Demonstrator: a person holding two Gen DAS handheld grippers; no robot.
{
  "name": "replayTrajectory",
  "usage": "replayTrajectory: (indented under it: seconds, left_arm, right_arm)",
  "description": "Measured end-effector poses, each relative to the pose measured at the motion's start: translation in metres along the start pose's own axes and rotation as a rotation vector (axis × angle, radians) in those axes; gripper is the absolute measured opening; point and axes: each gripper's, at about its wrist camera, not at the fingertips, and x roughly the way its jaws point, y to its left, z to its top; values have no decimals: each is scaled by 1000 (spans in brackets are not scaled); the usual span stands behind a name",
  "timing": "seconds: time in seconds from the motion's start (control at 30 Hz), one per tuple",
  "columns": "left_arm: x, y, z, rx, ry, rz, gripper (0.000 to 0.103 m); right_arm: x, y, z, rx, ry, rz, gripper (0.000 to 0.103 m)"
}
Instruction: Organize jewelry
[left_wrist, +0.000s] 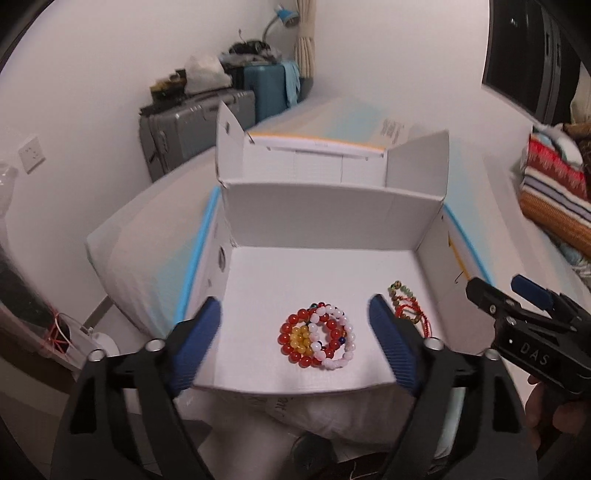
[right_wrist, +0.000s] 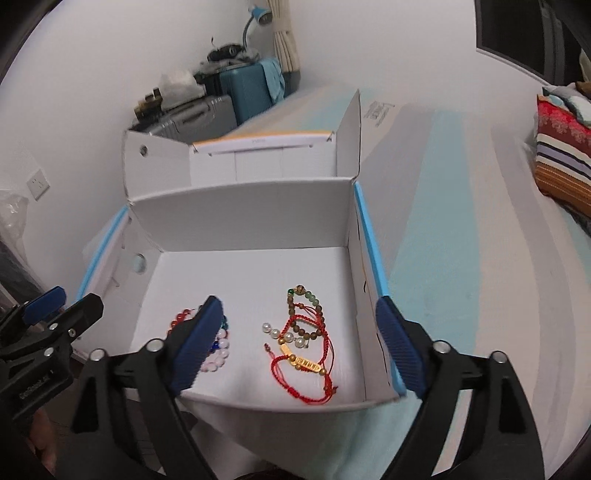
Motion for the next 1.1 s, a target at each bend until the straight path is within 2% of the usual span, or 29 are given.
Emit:
replayTrajectory:
  seconds: [0.17, 0.4, 0.67, 1.1]
  left_arm:
    - [-26, 1, -12, 13, -58, 4, 97]
    - [-33, 7, -40, 19, -61, 7, 97]
    - [-24, 12, -63, 23, -35, -22, 97]
    - [-12, 12, -69, 22, -29, 12, 97]
  right_arm:
    - [-24, 4, -12, -15, -53, -30, 95]
    - [-38, 11, -39, -24, -76, -70, 95]
    - [-26, 12, -66, -11, -38, -72, 95]
    - [-18, 13, -75, -13, -25, -87, 95]
